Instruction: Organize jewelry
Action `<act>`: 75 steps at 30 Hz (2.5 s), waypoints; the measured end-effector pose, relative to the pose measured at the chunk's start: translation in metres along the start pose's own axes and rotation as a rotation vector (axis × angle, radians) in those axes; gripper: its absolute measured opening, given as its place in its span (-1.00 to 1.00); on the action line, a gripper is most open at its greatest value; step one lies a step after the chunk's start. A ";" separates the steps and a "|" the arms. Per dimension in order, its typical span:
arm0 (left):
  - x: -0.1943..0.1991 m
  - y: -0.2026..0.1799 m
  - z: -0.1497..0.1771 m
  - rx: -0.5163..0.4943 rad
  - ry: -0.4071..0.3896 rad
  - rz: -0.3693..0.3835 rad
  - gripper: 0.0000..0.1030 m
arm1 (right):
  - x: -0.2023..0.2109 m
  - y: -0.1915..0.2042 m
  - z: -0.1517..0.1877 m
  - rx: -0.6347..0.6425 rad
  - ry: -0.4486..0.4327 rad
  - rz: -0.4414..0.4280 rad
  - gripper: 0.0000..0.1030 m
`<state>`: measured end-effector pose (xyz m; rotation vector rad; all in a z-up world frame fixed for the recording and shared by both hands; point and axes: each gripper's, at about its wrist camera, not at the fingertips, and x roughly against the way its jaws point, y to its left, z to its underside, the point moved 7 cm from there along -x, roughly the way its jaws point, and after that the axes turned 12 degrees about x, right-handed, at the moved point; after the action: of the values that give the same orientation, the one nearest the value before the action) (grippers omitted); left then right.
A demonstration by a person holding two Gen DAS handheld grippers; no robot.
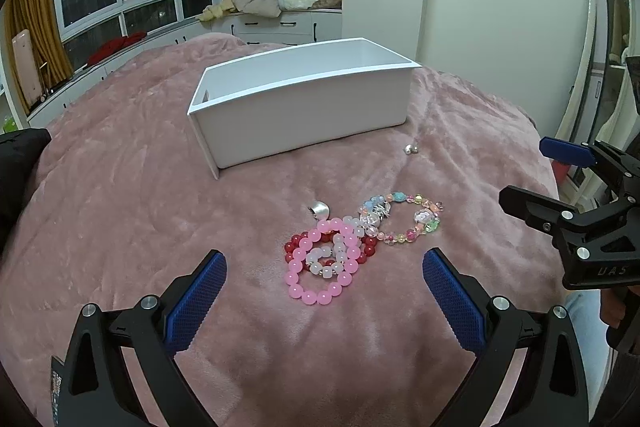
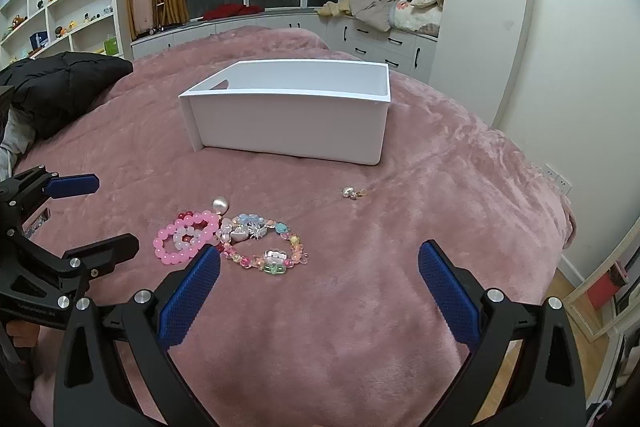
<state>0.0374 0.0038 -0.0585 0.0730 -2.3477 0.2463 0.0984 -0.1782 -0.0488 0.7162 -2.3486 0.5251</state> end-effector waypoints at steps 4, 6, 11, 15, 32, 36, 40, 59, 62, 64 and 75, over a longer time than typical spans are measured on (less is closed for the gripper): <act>-0.002 -0.006 -0.007 -0.002 0.005 -0.008 0.93 | -0.001 0.001 0.000 0.001 0.003 -0.004 0.91; -0.003 -0.006 -0.007 -0.004 0.009 -0.008 0.93 | -0.002 0.001 -0.001 -0.001 0.000 -0.001 0.91; -0.003 -0.007 -0.007 -0.009 0.008 -0.008 0.93 | -0.002 0.001 0.000 -0.002 0.002 -0.002 0.91; -0.003 -0.007 -0.007 -0.008 0.008 -0.010 0.93 | -0.002 0.002 0.000 0.000 0.002 -0.006 0.91; -0.003 -0.005 -0.004 -0.013 0.013 -0.008 0.93 | -0.003 0.004 0.001 0.004 0.006 -0.005 0.91; -0.004 -0.006 -0.005 -0.015 0.014 -0.009 0.93 | -0.003 0.004 0.000 0.004 0.005 -0.006 0.91; -0.004 -0.007 -0.006 -0.017 0.013 -0.013 0.93 | -0.003 0.004 0.000 0.005 0.004 -0.006 0.91; -0.005 -0.013 -0.004 -0.047 0.021 -0.010 0.93 | -0.006 0.006 0.003 0.000 0.012 -0.016 0.91; -0.010 -0.017 -0.003 -0.053 0.032 0.000 0.93 | -0.010 0.006 0.003 -0.003 0.010 -0.025 0.91; -0.014 -0.018 -0.003 -0.058 0.038 0.007 0.93 | -0.013 0.006 0.003 -0.007 0.002 -0.036 0.91; -0.047 0.001 -0.004 0.021 0.066 0.050 0.93 | -0.047 0.009 0.019 -0.015 0.018 -0.103 0.91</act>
<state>0.0737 0.0042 -0.0892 0.0165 -2.2835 0.2934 0.1156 -0.1638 -0.0953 0.8170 -2.2830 0.4663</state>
